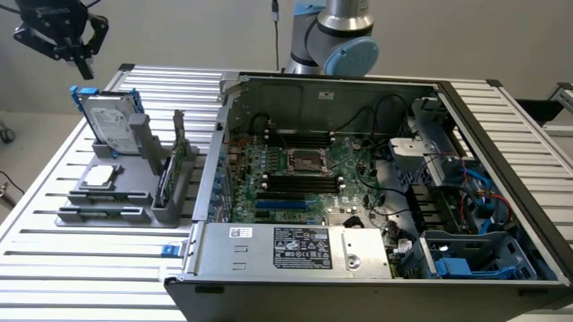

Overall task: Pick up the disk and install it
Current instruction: 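Pick up the disk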

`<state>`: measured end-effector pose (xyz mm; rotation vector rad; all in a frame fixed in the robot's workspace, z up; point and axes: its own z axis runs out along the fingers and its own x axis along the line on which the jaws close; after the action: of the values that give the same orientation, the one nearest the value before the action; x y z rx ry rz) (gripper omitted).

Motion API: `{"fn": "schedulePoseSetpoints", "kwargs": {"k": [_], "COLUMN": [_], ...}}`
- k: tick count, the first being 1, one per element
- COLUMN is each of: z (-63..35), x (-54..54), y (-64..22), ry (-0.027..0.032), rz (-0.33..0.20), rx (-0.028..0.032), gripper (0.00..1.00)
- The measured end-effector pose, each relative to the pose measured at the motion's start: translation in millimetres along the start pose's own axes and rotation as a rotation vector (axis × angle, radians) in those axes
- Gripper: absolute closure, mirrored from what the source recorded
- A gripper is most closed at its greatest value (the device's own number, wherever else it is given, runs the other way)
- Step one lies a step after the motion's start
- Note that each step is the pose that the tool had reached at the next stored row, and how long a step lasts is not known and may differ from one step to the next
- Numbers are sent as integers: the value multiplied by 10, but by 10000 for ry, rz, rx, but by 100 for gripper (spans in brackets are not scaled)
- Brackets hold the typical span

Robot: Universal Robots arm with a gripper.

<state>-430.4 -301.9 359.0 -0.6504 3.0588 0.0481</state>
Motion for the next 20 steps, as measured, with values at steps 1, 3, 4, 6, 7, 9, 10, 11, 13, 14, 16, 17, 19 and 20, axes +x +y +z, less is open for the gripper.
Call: {"fn": "schedulePoseSetpoints", "kwargs": {"k": [1, 3, 4, 6, 7, 9, 10, 11, 13, 14, 16, 17, 19, 20], "z": [0, 2, 2, 3, 3, 4, 5, 6, 7, 8, 8, 8, 9, 9], "x": [0, 0, 0, 0, 0, 0, 0, 0, 0, 0, 0, 0, 0, 0], "y": [0, 0, 0, 0, 0, 0, 0, 0, 0, 0, 0, 0, 0, 0], "ry": [5, 14, 20, 29, 34, 44, 50, 54, 64, 69, 79, 85, 93, 99], "rz": [-178, -555, -734, -1093, -1274, -1633, -1824, -2003, -2368, -2549, -2903, -3088, -3459, -3637], "rx": [-3, -11, -15, -22, -25, -33, -37, -40, -48, -51, -59, -62, -70, -73], "gripper": [89, 89, 89, 89, 89, 89, 89, 89, 89, 89, 89, 89, 89, 89]}}
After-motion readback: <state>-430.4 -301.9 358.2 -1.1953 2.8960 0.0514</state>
